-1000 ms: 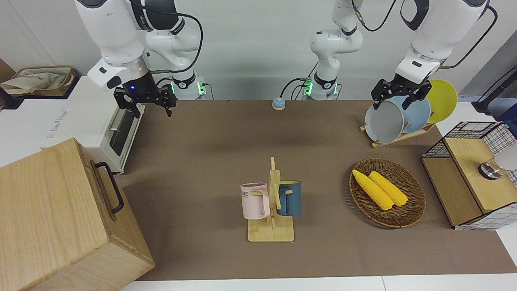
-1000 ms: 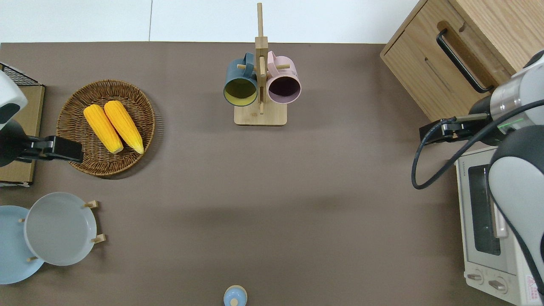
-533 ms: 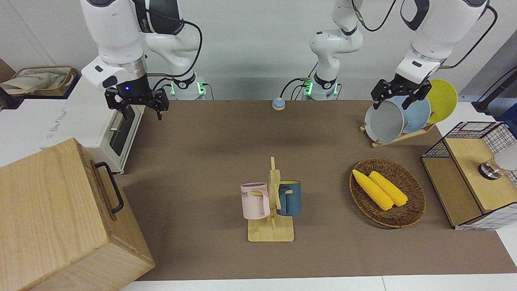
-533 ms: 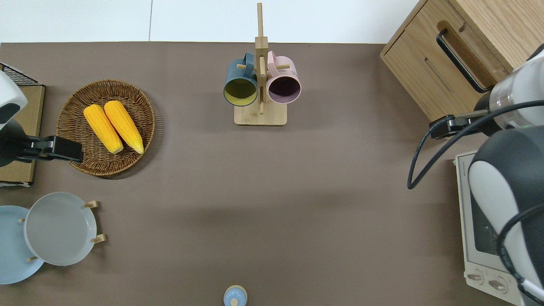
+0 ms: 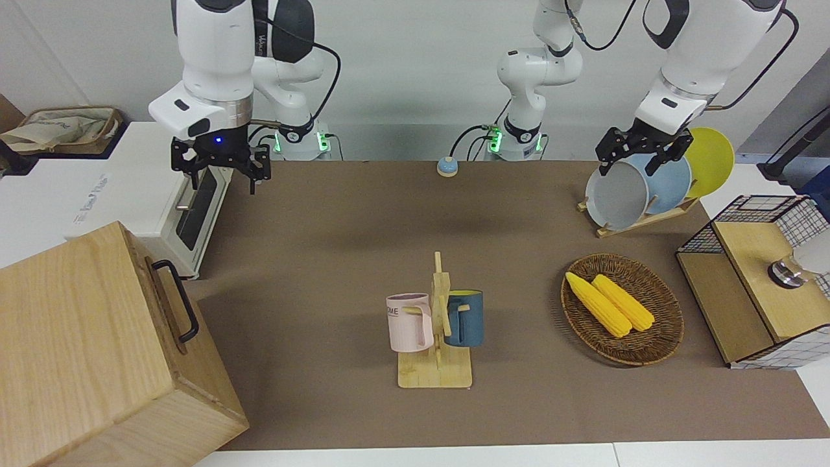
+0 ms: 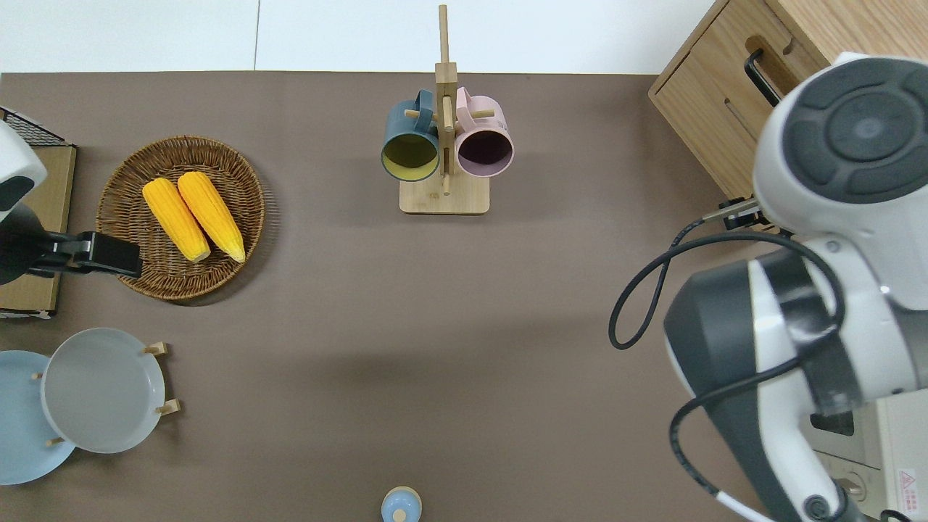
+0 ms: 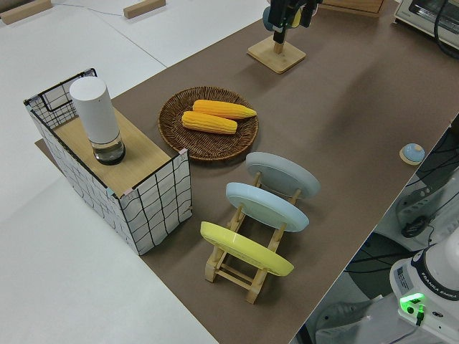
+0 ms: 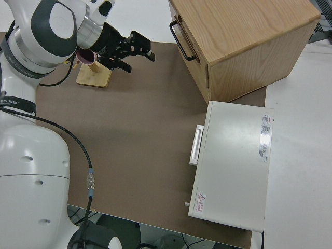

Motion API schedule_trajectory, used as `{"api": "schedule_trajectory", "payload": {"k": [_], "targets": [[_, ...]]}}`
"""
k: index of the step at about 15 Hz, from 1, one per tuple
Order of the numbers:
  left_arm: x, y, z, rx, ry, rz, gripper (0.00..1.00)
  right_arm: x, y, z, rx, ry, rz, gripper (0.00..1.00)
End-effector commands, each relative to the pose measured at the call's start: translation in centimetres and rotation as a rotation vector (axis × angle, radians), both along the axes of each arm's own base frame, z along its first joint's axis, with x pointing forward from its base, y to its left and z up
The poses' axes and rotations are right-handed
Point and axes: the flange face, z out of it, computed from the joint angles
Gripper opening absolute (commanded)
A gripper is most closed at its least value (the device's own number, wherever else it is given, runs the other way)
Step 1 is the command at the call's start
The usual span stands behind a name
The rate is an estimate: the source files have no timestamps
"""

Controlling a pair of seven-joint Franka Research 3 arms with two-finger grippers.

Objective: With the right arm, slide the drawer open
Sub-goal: 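Raise the right gripper and reach it toward the drawer's black handle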

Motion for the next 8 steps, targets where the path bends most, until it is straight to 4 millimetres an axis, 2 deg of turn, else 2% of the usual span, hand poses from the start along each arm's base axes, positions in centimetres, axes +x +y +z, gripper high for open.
{"api": "schedule_trajectory", "payload": {"k": [1,3,8], "targets": [[0.2,0.1,0.4,0.016,0.005,-0.010,0.99,0.7,1.9,-1.0,-0.184,-0.016,0.082,0.981],[0.2,0.1,0.3,0.016,0.006,-0.010,0.99,1.0,3.2,-2.2,-0.277,-0.031,0.132,0.981],[0.2,0.1,0.3,0.016,0.006,-0.010,0.99,1.5,4.6,-5.8,-0.478,-0.088,0.247,0.979]]}}
